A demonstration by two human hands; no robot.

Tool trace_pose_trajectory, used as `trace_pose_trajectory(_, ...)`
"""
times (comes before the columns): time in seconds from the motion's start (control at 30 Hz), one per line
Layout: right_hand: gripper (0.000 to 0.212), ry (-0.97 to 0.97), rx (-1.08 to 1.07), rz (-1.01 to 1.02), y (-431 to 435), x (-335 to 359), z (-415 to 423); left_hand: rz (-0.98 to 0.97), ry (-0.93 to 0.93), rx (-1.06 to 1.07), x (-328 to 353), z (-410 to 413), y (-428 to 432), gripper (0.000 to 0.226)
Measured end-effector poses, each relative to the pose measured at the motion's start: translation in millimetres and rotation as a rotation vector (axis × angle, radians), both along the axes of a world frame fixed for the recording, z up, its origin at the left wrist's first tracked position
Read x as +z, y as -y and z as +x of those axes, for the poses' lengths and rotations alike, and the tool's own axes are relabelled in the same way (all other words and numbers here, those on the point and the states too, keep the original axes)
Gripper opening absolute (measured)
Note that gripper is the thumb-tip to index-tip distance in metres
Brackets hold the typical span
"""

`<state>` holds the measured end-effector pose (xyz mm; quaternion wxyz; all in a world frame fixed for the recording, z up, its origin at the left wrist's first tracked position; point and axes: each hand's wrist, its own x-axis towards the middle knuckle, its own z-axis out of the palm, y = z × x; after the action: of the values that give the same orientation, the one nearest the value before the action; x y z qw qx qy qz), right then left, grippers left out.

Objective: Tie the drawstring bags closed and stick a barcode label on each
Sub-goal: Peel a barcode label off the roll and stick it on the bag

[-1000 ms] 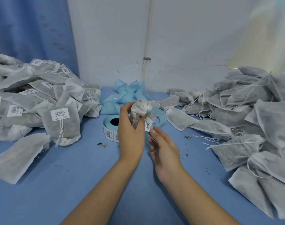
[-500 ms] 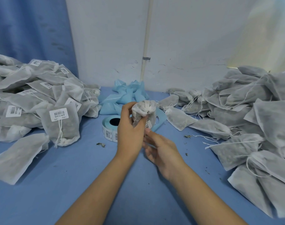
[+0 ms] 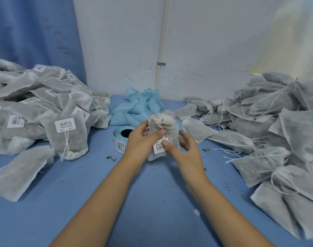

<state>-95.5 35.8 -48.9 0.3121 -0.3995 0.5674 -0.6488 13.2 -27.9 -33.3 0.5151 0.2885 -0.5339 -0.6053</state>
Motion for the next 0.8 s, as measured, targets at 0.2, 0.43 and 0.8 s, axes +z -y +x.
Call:
trace_pose_trajectory(0.2,0.016,0.313,0.047,-0.077,-1,3,-1,0.085,0.043,-0.142,5,2,0,0.045)
trace_pose_trajectory(0.43,0.022,0.492,0.036,-0.117,1,6,-3,0.190,0.052,-0.238,-6,0,-1,0.022)
trace_pose_trajectory(0.8,0.019,0.484,0.025,-0.129,1,4,-3,0.167,0.062,-0.242,-3,4,1,0.013)
